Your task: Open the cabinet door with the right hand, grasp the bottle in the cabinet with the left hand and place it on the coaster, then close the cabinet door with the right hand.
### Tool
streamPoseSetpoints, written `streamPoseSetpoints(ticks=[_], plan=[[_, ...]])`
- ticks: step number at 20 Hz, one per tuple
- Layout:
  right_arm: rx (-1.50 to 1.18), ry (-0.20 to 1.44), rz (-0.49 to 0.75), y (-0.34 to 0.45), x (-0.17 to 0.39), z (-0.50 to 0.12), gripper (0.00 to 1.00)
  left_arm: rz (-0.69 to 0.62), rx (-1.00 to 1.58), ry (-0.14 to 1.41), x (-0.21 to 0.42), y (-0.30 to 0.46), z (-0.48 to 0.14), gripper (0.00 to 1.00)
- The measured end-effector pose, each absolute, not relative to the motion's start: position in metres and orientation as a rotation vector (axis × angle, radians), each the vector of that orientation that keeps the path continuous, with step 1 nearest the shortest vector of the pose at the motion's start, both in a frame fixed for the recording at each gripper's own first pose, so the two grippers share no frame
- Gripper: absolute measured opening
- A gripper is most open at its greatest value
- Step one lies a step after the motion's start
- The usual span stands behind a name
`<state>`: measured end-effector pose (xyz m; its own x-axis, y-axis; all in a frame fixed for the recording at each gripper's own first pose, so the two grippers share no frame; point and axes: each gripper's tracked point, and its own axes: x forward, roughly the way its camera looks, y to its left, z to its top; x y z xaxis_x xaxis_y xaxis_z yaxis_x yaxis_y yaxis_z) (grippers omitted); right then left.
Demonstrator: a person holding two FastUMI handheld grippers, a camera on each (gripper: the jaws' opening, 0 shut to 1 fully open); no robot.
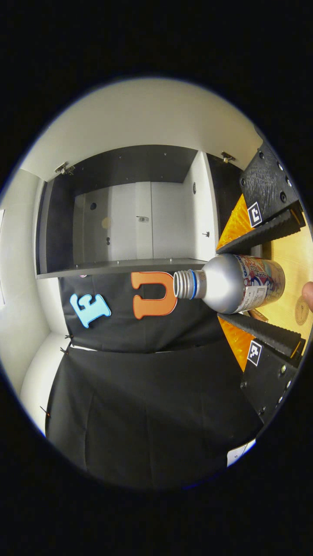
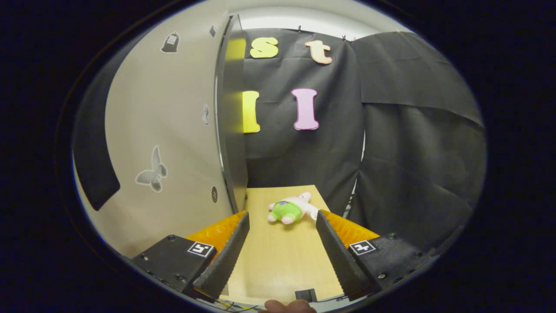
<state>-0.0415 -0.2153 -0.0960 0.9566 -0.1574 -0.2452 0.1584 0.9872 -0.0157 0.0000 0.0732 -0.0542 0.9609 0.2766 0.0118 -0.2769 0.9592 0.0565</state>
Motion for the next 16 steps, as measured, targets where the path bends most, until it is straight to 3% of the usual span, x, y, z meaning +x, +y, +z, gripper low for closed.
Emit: streamPoseSetpoints(ticks=[2,3,8,9,10,16], plan=[[-0.008,0.279,-0.178,-0.219,-0.04,-0.105,0.94,0.305,0.059,-0.003,-0.011,0.083,-0.081,0.79],[-0.021,0.294,-0.189,-0.221,-0.039,-0.11,0.98,0.32,0.062,-0.012,-0.016,0.088,-0.092,0.8],[-0.087,0.37,-0.225,-0.224,-0.041,-0.145,0.99,0.398,0.05,-0.052,-0.042,0.119,-0.161,0.79],[-0.1,0.386,-0.228,-0.222,-0.041,-0.152,0.94,0.41,0.049,-0.046,-0.045,0.127,-0.175,0.79],[-0.123,0.405,-0.228,-0.219,-0.043,-0.162,0.99,0.417,0.042,-0.033,-0.047,0.133,-0.191,0.79],[-0.233,0.487,-0.271,-0.227,-0.047,-0.205,1.0,0.441,0.02,0.006,-0.043,0.163,-0.269,0.79]])
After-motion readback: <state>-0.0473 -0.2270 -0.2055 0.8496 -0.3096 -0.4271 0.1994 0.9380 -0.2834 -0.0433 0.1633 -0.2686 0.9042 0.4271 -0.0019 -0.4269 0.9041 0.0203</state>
